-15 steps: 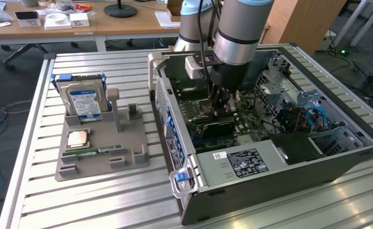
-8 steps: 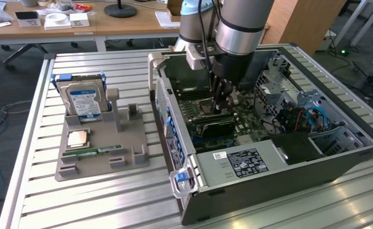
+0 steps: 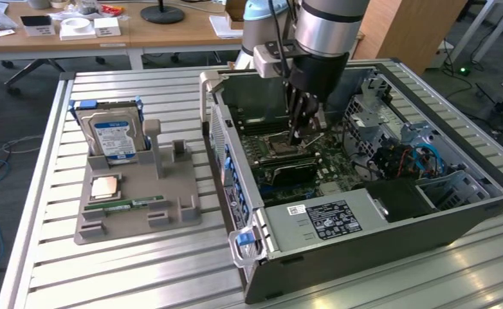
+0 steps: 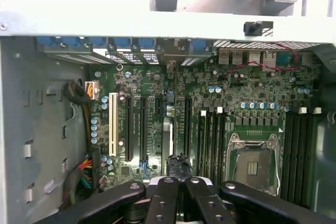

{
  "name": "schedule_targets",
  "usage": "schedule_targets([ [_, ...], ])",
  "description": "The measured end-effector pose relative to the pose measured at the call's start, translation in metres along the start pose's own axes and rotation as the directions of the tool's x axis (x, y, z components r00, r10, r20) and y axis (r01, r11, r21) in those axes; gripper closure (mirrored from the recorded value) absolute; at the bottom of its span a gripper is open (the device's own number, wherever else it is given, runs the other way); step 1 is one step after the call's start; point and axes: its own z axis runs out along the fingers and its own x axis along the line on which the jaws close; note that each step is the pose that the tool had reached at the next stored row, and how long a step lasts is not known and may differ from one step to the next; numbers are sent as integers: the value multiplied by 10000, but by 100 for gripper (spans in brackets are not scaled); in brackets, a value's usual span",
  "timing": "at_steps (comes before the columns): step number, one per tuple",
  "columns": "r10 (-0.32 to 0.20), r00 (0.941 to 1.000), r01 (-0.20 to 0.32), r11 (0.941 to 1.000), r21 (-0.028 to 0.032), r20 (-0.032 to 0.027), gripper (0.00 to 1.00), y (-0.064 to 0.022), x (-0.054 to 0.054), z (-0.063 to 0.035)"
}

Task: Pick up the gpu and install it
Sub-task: 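Press down on the gpu until it lock into place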

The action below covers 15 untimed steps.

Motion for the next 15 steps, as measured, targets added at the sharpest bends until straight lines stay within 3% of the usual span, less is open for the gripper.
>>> schedule_targets([
  [6,-1,10000,1,10000,5,-58,89,-1,-3,-150],
  [15,0,10000,0,10000,6,-59,89,-1,-4,-154],
])
